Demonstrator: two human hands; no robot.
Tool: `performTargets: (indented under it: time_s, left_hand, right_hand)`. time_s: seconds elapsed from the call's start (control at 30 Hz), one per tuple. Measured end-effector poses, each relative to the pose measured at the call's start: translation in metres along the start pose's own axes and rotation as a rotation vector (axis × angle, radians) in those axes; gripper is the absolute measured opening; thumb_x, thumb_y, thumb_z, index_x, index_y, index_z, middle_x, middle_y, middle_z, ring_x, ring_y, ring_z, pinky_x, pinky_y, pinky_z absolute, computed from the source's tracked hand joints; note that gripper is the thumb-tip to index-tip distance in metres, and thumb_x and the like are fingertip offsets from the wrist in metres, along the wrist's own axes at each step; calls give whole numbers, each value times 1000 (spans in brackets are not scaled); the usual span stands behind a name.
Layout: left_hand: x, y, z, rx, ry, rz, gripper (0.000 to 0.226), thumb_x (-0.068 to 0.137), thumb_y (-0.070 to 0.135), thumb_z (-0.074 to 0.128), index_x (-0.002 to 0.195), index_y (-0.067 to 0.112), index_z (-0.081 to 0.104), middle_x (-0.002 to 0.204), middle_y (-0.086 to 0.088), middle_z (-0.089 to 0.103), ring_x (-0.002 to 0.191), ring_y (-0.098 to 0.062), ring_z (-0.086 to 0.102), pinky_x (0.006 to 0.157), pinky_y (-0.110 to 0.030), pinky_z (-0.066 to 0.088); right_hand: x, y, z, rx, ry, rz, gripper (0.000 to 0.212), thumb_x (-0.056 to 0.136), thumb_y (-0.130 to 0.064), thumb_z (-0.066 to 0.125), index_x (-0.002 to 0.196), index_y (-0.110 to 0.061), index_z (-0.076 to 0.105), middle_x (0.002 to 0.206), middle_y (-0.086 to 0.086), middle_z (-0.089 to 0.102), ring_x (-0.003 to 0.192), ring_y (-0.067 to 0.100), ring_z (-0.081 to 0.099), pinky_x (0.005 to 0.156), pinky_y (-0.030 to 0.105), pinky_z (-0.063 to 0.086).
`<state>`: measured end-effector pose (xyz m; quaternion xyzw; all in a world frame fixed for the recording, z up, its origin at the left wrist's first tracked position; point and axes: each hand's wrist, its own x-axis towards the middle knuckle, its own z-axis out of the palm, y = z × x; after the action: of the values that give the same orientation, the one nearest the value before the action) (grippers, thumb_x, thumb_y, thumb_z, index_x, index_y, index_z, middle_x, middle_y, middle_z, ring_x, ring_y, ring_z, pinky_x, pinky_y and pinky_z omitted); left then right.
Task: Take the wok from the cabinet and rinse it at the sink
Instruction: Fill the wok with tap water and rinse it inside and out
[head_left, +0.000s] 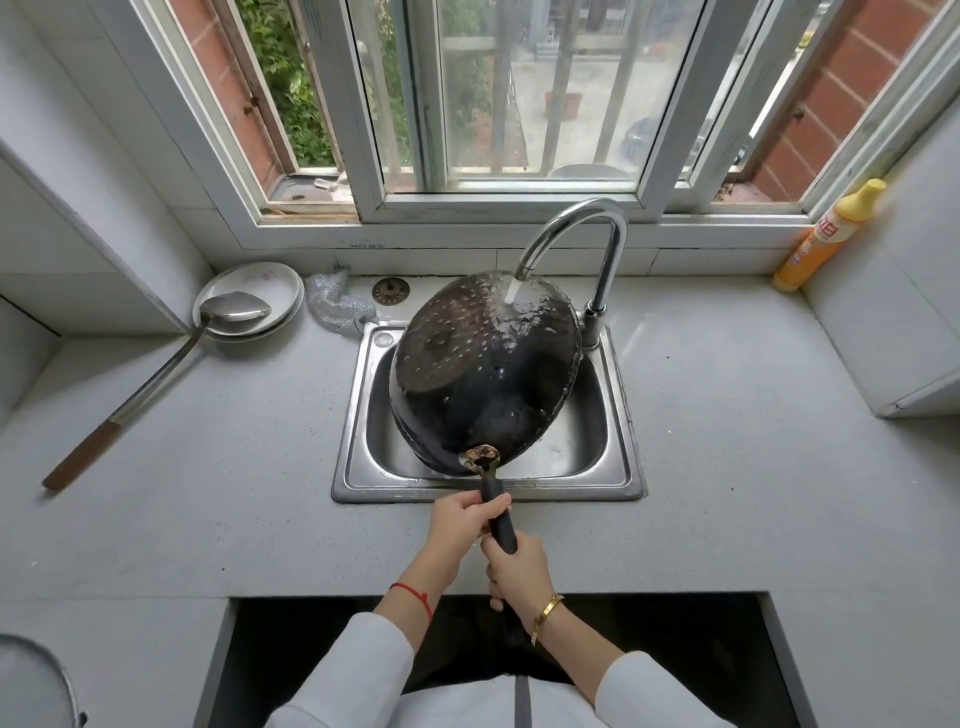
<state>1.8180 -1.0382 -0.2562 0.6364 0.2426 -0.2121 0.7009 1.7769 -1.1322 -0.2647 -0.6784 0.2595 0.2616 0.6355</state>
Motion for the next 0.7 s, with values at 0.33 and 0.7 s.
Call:
performTargets:
  time_s: [0.33,0.7]
  left_hand:
    - [-1,1,3,-20,4,7,14,84,18,72,91,6,74,89,-10,72,84,-17,67,59,-13,52]
    - [0,0,4,-43,-7,2,18,85,17,71,98,5,73,95,-11,74,88,-17,69,64,-16,53]
  right_hand:
    - [1,-1,-3,-31,1,-7,14,96,-22,54,95,-9,59,55,1,49,38,11,45,40,23,43]
    - [2,0,-4,-28,10,-13,13,95,-22,55,93,-10,59,54,1,50,38,12,46,40,22,43]
